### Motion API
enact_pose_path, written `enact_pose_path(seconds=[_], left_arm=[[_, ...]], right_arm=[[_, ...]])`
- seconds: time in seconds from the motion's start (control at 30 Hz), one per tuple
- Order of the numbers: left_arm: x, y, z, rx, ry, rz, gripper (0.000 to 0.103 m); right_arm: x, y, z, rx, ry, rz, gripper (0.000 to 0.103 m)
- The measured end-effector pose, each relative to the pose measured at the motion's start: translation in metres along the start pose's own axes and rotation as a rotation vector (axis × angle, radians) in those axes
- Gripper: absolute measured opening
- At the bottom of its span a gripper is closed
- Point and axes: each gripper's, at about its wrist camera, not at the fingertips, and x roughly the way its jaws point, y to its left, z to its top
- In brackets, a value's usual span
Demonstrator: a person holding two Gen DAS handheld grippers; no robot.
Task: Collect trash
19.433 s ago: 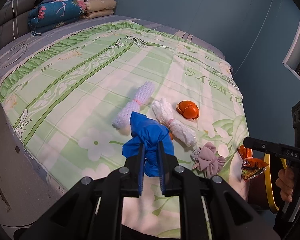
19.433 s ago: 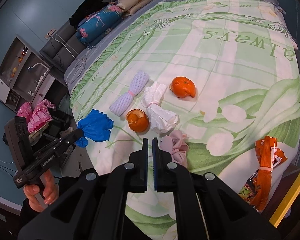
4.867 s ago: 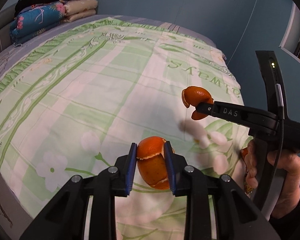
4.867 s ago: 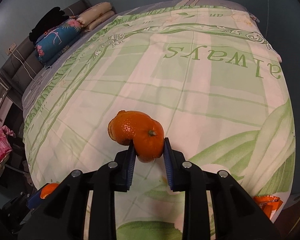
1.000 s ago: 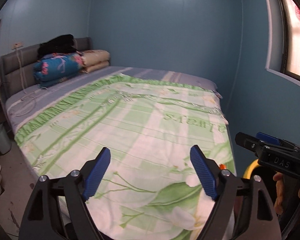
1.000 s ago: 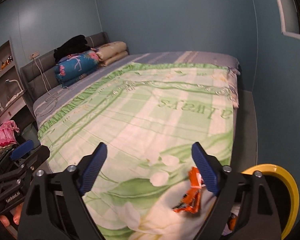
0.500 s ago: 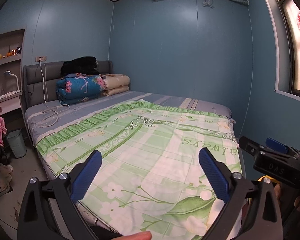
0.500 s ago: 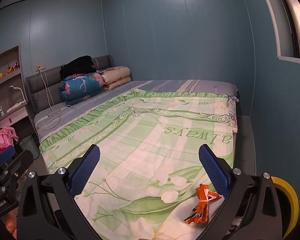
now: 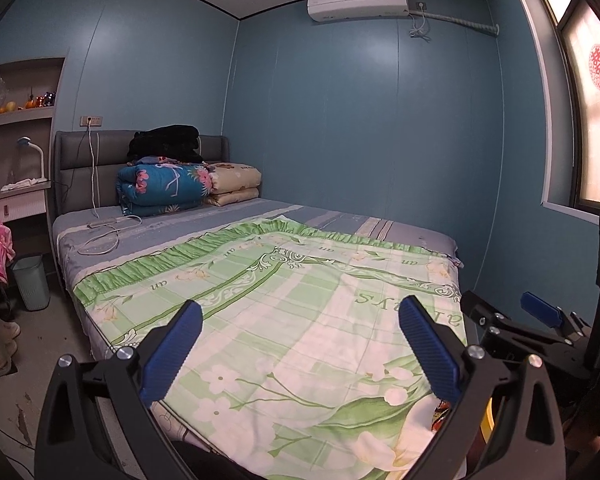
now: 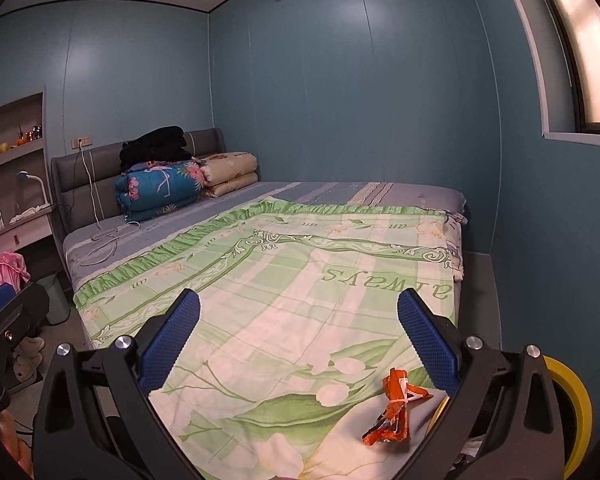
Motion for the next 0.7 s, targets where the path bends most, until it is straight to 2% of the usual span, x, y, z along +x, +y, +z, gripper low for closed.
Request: enact_pose_path(seconds=[0.7], left_arm=[[-0.0032,-0.0016,-0.0035,-0.003,0.004,0.002,0.095]], right_arm=[[0.0048,0.0043,-0.0052,-0.003,0.017,0.013,0.095]])
